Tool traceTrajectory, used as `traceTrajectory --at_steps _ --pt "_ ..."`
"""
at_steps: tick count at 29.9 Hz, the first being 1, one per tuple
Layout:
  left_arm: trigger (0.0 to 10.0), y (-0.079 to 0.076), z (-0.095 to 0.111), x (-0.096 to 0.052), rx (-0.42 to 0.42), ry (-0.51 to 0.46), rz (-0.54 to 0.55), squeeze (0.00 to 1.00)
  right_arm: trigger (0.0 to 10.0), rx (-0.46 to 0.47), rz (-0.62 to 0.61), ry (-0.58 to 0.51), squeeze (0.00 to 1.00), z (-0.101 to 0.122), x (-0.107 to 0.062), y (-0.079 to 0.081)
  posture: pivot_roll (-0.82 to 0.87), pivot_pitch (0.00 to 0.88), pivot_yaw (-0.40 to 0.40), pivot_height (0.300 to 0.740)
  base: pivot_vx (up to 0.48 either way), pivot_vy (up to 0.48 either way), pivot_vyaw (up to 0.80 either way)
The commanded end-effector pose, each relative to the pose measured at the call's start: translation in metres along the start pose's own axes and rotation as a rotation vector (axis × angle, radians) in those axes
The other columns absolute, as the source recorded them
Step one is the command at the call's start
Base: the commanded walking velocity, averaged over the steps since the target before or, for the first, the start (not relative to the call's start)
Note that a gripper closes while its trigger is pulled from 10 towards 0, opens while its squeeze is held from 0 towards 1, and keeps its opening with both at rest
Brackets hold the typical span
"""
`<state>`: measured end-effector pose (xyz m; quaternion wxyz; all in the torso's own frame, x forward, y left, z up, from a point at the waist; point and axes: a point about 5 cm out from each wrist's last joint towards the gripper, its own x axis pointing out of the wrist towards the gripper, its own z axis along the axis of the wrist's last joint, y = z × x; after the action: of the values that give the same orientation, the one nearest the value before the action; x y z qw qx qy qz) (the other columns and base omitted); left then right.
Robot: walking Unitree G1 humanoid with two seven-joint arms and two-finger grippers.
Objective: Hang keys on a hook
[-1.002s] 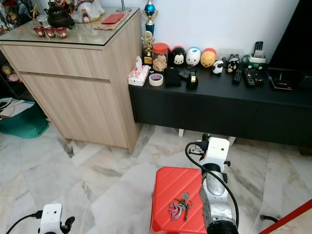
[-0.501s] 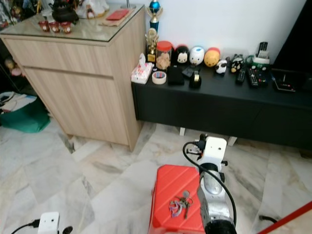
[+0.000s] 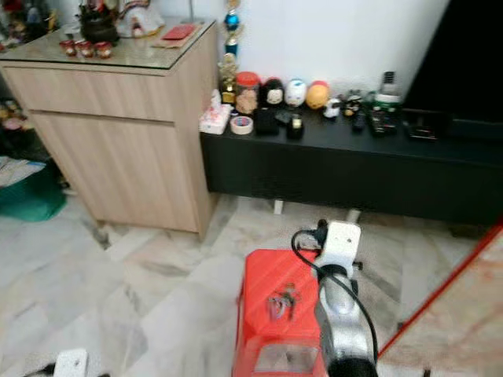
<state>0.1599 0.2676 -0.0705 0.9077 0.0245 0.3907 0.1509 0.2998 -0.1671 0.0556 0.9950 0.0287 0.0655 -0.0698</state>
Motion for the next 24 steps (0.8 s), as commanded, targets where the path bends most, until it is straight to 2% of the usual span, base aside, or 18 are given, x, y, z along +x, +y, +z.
traceTrajectory --at_steps 1,10,21,24 --pt "10.0 -0.0011 -0.0169 -0.005 -0.018 0.06 0.005 0.0 10.0 -0.007 0.01 -0.019 0.0 0.0071 0.0022 0.0021 0.02 0.0 -0.028 0.74 -0.285 0.0 0.0" --pt "10.0 0.0003 -0.015 -0.0045 -0.023 0.052 0.008 0.0 10.0 -0.007 -0.006 -0.015 0.0 0.0078 0.0033 -0.0021 0.02 0.0 -0.027 0.74 -0.281 0.0 0.0" --pt "10.0 0.0013 -0.0183 -0.0058 -0.037 0.06 0.015 0.0 10.0 0.0 0.003 -0.007 0.0 0.0067 0.0027 0.0019 0.02 0.0 -0.031 0.74 -0.282 0.0 0.0" --pt "10.0 0.0016 -0.0188 -0.006 -0.042 0.061 0.018 0.0 10.0 -0.001 0.006 -0.008 0.0 0.0071 0.0028 0.0023 0.02 0.0 -0.034 0.74 0.0 0.0 0.0"
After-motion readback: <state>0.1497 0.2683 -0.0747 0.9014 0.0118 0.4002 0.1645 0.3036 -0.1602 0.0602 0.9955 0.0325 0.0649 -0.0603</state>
